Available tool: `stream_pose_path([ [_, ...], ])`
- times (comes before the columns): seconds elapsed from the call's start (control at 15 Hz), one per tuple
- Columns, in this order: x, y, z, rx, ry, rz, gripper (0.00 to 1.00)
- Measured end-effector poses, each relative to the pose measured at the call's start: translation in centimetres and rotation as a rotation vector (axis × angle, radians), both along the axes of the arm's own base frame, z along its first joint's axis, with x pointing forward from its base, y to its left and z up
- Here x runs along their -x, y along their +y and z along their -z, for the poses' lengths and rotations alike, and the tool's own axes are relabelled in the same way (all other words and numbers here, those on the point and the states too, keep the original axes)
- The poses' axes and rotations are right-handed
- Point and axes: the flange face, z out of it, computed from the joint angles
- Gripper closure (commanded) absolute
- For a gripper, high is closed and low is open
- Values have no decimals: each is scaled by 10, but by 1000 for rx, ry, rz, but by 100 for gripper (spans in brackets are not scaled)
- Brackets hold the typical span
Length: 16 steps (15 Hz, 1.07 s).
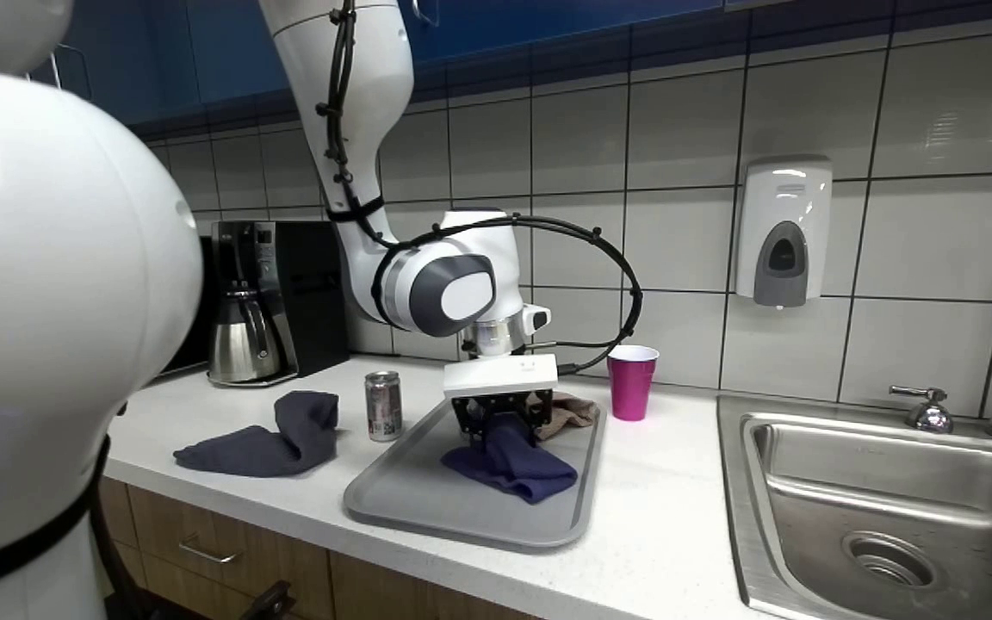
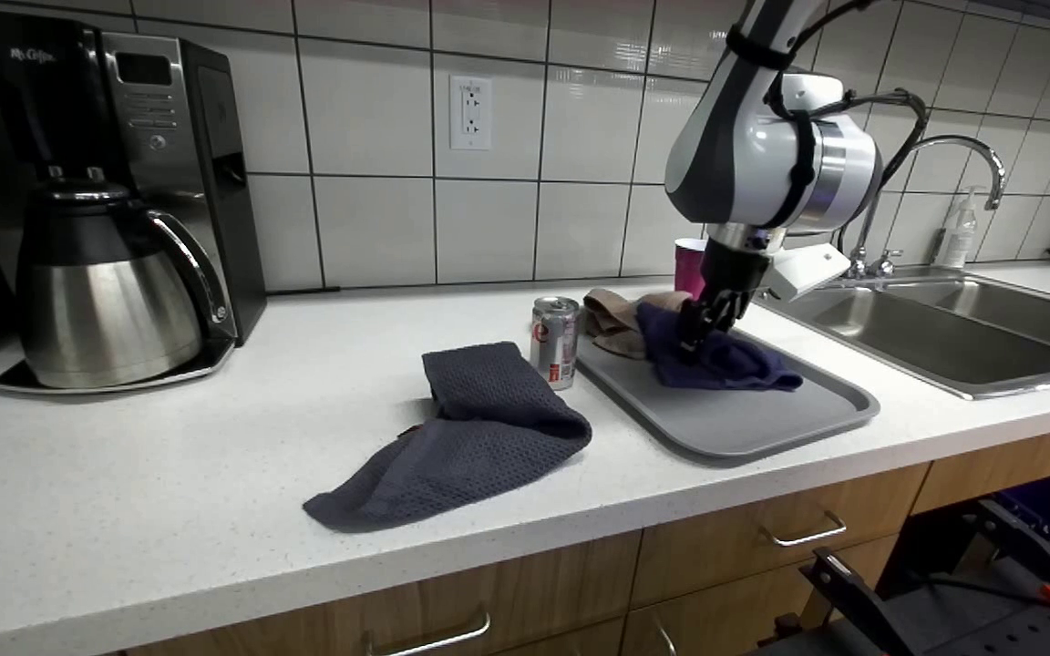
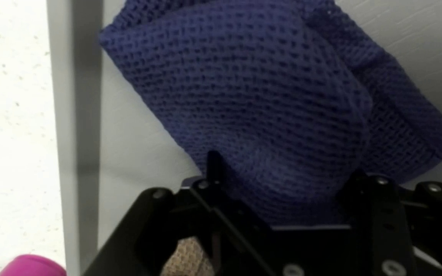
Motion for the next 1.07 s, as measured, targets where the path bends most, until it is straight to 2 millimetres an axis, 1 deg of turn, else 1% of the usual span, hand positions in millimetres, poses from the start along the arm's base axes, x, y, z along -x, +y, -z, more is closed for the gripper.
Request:
stream_pose_path([
  [0.27,-1,-4,-1,0,-4,7,90],
  [0.33,-1,-4,-2,0,-5,9,96],
  [0.4,-1,-5,-2,1,-6,11,99],
  [0.47,-2,-6,-3,1,-7,13,100],
  [0.6,-2,-7,-4,0,-10,18,97],
  [0.8,-3,-4,-6,7,-4,24,97],
  [1.07,-3,-5,-16,1,-16,62,97],
])
